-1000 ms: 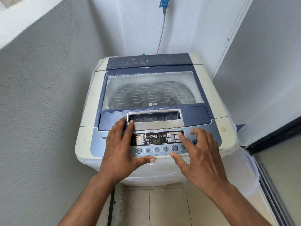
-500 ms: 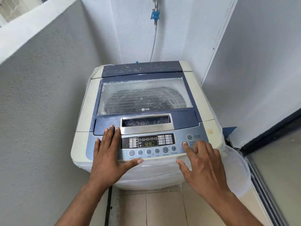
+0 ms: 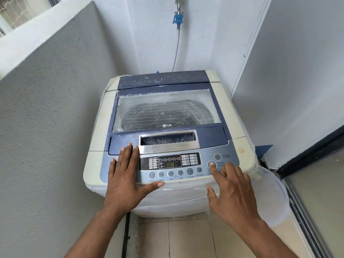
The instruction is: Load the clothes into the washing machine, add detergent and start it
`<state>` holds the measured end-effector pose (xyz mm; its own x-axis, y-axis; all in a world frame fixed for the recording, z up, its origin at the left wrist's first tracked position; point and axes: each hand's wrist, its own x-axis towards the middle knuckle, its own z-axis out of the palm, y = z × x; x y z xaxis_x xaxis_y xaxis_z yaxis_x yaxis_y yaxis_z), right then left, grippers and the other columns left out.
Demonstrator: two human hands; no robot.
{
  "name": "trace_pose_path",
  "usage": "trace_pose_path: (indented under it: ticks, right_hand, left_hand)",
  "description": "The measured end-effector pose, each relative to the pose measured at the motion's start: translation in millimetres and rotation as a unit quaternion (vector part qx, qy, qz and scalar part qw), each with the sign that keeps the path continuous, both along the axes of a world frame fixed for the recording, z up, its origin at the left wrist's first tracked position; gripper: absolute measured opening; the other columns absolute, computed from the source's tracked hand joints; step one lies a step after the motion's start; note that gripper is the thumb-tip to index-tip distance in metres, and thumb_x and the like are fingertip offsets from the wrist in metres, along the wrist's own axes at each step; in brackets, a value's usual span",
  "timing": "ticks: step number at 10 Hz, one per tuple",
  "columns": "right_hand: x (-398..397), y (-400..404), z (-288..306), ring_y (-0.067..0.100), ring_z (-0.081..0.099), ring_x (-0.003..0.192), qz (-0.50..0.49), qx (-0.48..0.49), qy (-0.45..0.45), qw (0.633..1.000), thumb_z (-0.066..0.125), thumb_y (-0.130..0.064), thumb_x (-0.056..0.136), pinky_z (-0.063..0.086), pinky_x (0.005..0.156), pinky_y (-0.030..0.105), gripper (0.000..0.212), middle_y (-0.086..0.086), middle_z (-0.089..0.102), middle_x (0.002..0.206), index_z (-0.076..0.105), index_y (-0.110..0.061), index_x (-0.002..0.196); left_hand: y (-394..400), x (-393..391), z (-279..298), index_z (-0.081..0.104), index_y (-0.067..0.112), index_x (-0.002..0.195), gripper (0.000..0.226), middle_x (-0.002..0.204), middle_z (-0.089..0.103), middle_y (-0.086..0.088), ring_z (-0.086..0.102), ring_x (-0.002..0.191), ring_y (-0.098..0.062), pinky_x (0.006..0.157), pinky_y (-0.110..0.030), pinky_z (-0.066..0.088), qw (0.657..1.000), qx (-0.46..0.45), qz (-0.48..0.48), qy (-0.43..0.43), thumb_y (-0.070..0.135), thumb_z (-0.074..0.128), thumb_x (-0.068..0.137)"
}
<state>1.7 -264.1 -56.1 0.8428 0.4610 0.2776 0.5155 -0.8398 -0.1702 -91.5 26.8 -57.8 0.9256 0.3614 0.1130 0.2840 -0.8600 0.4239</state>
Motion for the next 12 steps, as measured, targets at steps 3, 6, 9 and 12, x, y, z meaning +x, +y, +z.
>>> trace_pose_path:
  ticks: [3,6,9,12]
  right_hand:
    - [17,9,8,0.027,0.059,0.084,0.0,0.004,0.011,1.0,0.095,-0.026,0.057,0.053,0.068,0.043,0.056,0.004,0.057,0.09,0.08,-0.011,0.109]
    - [9,7,7,0.027,0.057,0.087,-0.005,-0.025,-0.006,1.0,0.091,-0.027,0.065,0.053,0.068,0.041,0.057,0.008,0.059,0.097,0.076,-0.01,0.118]
    - [4,8,18,0.028,0.06,0.09,-0.002,-0.066,0.005,0.998,0.084,-0.042,0.069,0.053,0.071,0.043,0.057,0.01,0.061,0.099,0.075,-0.011,0.116]
    - [7,17,45,0.031,0.07,0.095,0.014,-0.064,0.023,0.998,0.089,-0.046,0.066,0.058,0.077,0.047,0.061,0.009,0.071,0.109,0.075,-0.011,0.113]
  left_hand:
    - [0,0,-1,0.0,0.029,0.168,0.129,0.175,-0.011,0.011,-0.017,0.16,-0.007,0.13,-0.043,-0.008,1.0,0.004,-0.004,0.011,0.102,0.039,0.069]
    - [5,-1,1,-0.006,0.031,0.167,0.13,0.173,-0.018,0.016,-0.023,0.158,-0.004,0.13,-0.043,-0.009,0.999,-0.024,-0.022,0.026,0.101,0.043,0.068]
    - [-5,-10,10,-0.006,0.025,0.167,0.127,0.173,-0.018,0.011,-0.022,0.158,-0.007,0.127,-0.032,-0.014,0.998,-0.014,-0.007,0.058,0.103,0.024,0.071]
    - [-11,-19,51,-0.018,0.026,0.163,0.129,0.168,-0.024,0.012,-0.02,0.158,-0.009,0.131,-0.036,-0.009,0.994,-0.013,-0.002,0.11,0.106,-0.002,0.062]
